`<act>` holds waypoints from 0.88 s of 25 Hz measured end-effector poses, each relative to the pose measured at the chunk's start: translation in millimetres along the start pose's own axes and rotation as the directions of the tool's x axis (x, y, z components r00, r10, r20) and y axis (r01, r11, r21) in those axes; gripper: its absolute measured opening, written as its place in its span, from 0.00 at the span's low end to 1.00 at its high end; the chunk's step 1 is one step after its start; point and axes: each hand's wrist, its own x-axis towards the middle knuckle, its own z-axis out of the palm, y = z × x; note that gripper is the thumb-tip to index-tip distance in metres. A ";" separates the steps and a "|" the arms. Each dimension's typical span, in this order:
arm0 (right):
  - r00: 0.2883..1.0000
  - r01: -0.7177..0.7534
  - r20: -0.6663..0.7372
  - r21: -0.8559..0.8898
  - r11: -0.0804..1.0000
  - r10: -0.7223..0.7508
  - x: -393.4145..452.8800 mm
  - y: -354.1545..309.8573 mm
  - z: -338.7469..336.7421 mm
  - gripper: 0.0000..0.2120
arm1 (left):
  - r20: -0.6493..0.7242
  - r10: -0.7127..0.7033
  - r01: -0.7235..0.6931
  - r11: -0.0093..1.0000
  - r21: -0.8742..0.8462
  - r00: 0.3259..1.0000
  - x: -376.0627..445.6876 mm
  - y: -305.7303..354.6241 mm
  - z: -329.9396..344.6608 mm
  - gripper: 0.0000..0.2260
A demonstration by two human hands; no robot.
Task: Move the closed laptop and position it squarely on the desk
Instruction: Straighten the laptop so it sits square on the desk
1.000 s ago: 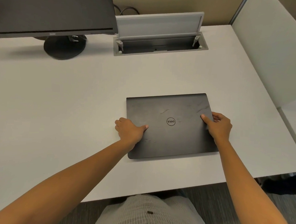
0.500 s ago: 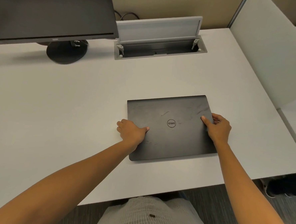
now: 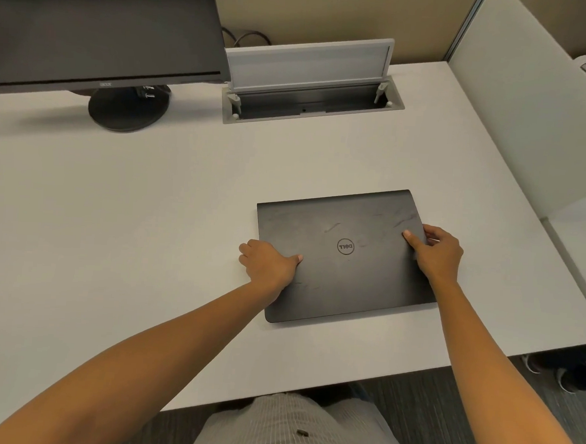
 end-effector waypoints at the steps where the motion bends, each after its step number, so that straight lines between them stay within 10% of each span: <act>1: 1.000 -0.001 -0.002 0.002 1.000 0.001 1.6 1.3 -2.1 0.24 | 0.002 -0.002 0.002 1.000 -0.007 1.000 -0.3 1.5 1.7 0.38; 22: 0.963 0.270 0.148 -0.506 0.819 -0.226 -8.7 15.9 13.4 0.38 | 0.006 0.481 -0.468 0.848 0.250 0.876 0.7 -27.7 25.8 0.44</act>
